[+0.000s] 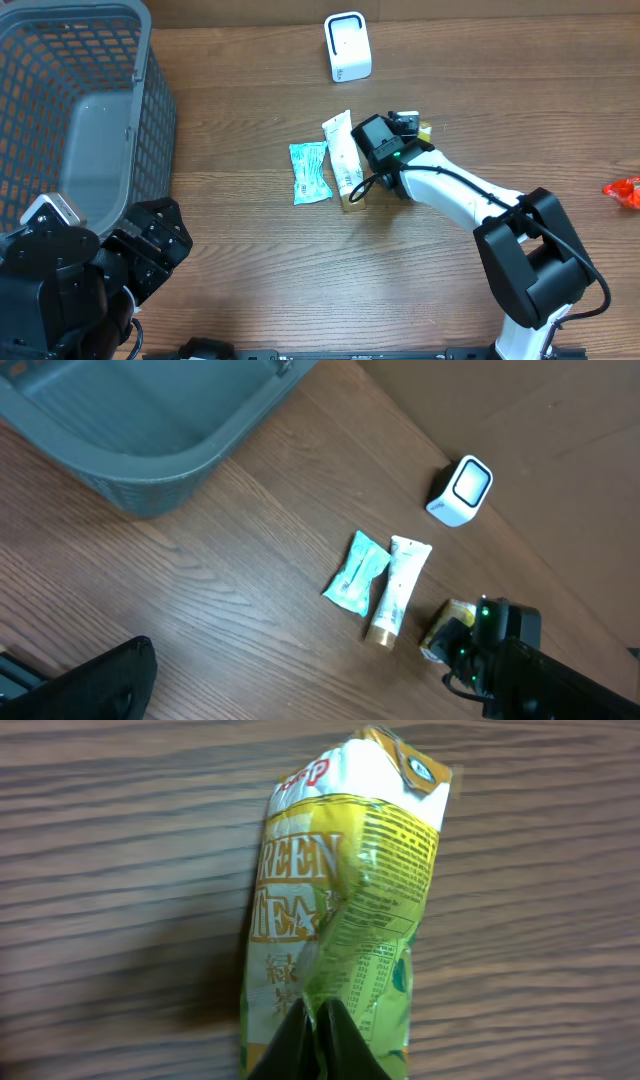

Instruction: Scan the item barcode

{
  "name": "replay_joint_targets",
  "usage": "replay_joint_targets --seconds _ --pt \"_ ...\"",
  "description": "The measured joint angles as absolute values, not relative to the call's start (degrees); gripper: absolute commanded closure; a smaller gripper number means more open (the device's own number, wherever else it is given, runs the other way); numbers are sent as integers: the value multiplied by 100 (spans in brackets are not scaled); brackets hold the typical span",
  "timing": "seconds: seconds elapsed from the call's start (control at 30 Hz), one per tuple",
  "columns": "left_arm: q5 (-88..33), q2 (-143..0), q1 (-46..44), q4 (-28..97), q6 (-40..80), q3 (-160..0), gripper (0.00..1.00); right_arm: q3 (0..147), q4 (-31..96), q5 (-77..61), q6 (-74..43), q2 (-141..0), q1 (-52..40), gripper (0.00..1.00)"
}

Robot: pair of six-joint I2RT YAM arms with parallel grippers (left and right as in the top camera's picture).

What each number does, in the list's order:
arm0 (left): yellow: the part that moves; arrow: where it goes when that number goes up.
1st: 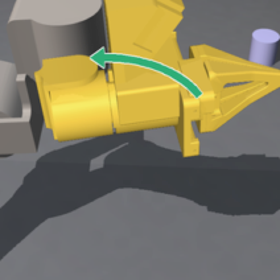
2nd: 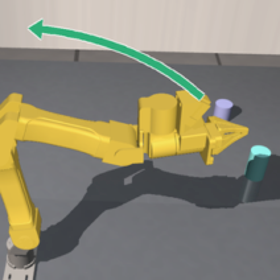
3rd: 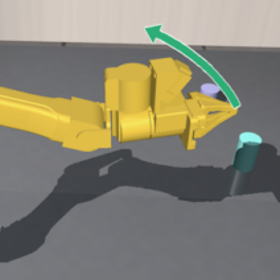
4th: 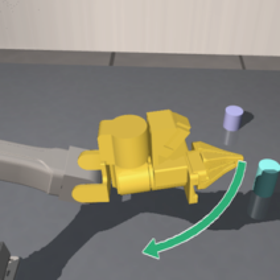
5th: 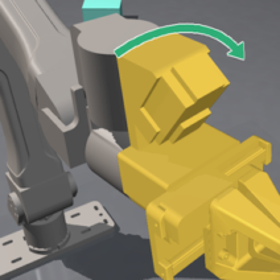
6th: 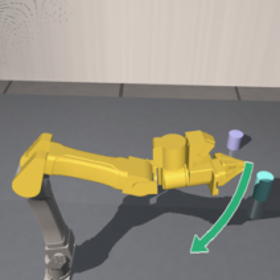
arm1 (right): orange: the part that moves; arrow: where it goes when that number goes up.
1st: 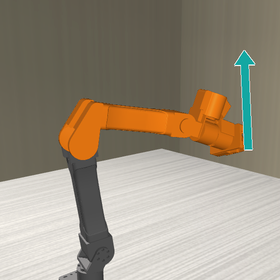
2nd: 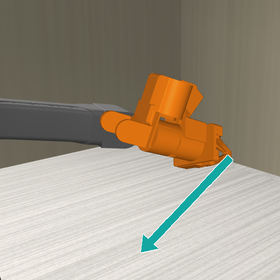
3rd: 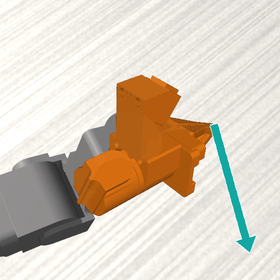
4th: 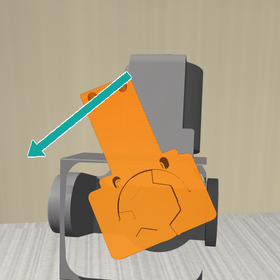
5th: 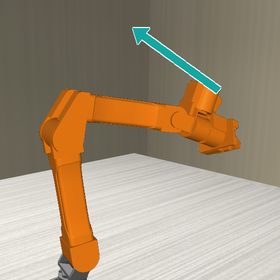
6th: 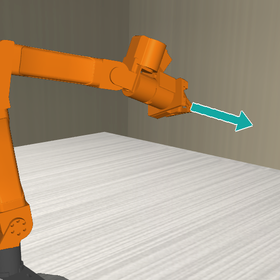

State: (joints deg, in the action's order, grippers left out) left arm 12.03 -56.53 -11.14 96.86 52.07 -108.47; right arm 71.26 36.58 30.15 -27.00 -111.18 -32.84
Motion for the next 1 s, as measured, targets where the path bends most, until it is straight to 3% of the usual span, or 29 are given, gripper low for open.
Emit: replay_joint_targets --seconds 0.17,0.27,0.37,0.47,0.5,0.63,0.87,1.0 --pt "1203 -5653 -1114 9686 5207 -10847 0 7157 3441 2569 -2853 -11157 -3409 59" --pt "1203 -5653 -1114 9686 5210 -10847 0 7238 3514 2351 -2884 -11161 -3417 52" --pt "1203 -5653 -1114 9688 5210 -10847 0 7456 3940 2167 -2928 -11172 -3404 38" --pt "1201 -5653 -1114 9688 5210 -10847 1 7773 4473 1942 -2967 -11172 -3334 9" --pt "1203 -5653 -1114 9686 5207 -10847 0 7933 4672 1874 -3000 -11172 -3286 6" --pt "1203 -5653 -1114 9688 5210 -10847 1 8665 5271 1673 -3000 -11159 -2939 0" --pt "1203 -5653 -1114 9686 5210 -10847 0 9266 5743 893 -2950 -10945 -1769 0" --pt "1203 -5653 -1114 9686 5210 -10847 0 8897 5478 375 -2930 -10978 -1157 7"
